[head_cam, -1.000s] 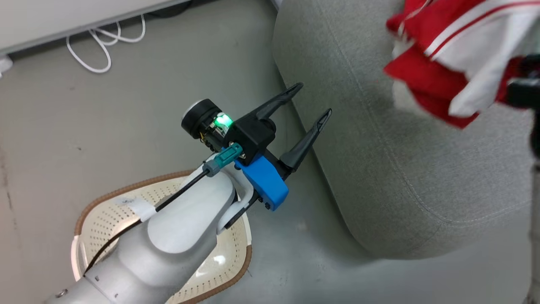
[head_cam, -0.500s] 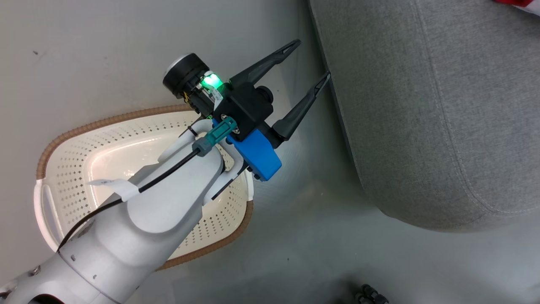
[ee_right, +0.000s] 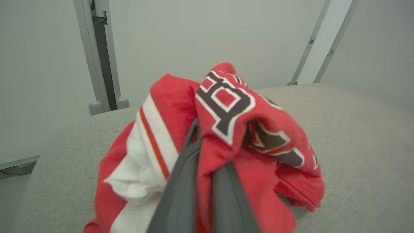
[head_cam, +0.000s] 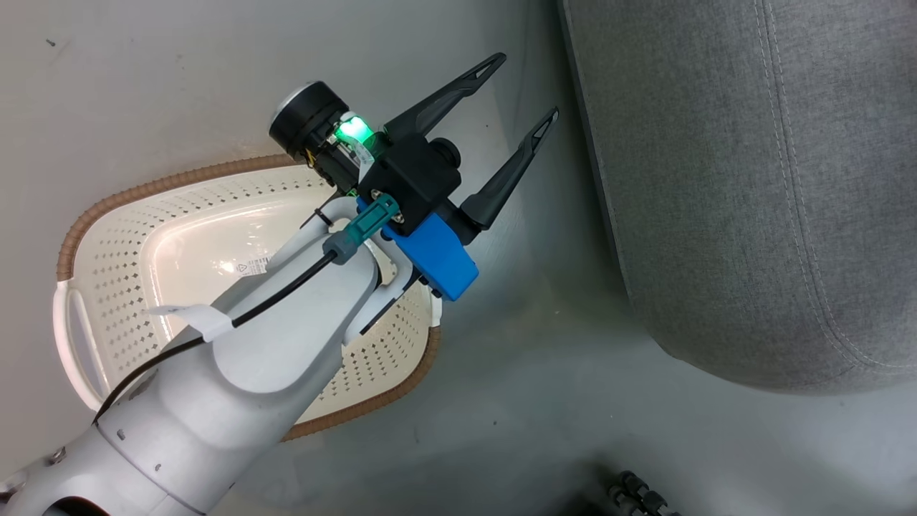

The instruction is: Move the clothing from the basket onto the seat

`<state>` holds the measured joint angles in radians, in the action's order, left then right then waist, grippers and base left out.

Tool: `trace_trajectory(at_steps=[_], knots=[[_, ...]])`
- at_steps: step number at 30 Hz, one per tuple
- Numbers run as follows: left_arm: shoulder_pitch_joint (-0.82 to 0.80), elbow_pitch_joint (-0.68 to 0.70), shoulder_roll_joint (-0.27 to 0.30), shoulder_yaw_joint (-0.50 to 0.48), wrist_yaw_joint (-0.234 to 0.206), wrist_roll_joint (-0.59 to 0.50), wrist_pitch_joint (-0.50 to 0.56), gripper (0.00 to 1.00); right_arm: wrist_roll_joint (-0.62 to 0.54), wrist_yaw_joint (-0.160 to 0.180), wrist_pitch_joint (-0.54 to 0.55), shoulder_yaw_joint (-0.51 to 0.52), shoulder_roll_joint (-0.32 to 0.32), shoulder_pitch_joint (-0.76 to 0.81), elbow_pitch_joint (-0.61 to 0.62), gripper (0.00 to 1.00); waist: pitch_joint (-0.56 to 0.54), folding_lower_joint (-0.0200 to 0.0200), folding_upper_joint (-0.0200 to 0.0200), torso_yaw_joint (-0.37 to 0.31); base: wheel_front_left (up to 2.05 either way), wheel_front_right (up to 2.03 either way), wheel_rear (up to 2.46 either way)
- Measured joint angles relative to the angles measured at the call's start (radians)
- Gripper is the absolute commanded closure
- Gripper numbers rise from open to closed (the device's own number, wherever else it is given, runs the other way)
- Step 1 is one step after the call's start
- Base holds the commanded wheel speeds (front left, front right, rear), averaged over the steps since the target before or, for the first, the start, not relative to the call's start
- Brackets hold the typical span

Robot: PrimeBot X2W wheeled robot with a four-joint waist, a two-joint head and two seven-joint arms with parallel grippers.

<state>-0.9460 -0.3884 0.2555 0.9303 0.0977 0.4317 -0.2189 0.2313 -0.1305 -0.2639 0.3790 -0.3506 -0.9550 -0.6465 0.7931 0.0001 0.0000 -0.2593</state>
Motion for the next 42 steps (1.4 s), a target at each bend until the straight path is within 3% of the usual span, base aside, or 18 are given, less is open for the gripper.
trace_trajectory(at_steps=[3,4,5,17,29,42], knots=[[0.000,-0.003,-0.002,0.002,0.000,0.003,-0.004,0.00,-0.002,0.000,0.000,0.002,0.019,0.028,-0.006,0.96,-0.012,0.0000,0.0000,0.004,0.00,0.00,0.00],[0.000,-0.005,-0.002,0.002,0.000,0.006,-0.008,0.00,-0.010,0.000,0.000,-0.003,0.021,0.036,0.003,0.54,-0.018,0.0000,0.0000,0.005,0.00,0.00,0.00],[0.001,-0.007,-0.004,0.002,0.000,0.007,-0.012,0.00,-0.014,0.000,0.000,-0.004,0.024,0.046,0.014,0.00,-0.025,0.0000,0.0000,0.005,0.00,0.00,0.00],[0.126,-0.048,-0.068,-0.035,-0.007,0.044,-0.041,0.00,-0.091,0.000,0.000,-0.026,0.111,0.407,0.226,0.00,-0.218,-0.0002,0.0000,0.030,0.00,0.00,0.00],[0.372,0.016,-0.083,-0.251,-0.026,0.033,-0.043,0.00,-0.098,0.000,0.000,-0.193,0.182,0.617,0.436,0.00,-0.471,-0.0005,0.0001,0.090,0.00,0.00,0.00],[0.628,0.088,-0.112,-0.557,-0.049,-0.058,-0.043,0.00,-0.091,0.000,0.000,-0.318,0.215,0.772,0.511,0.00,-0.676,-0.0005,0.0001,0.201,0.00,0.00,0.00]])
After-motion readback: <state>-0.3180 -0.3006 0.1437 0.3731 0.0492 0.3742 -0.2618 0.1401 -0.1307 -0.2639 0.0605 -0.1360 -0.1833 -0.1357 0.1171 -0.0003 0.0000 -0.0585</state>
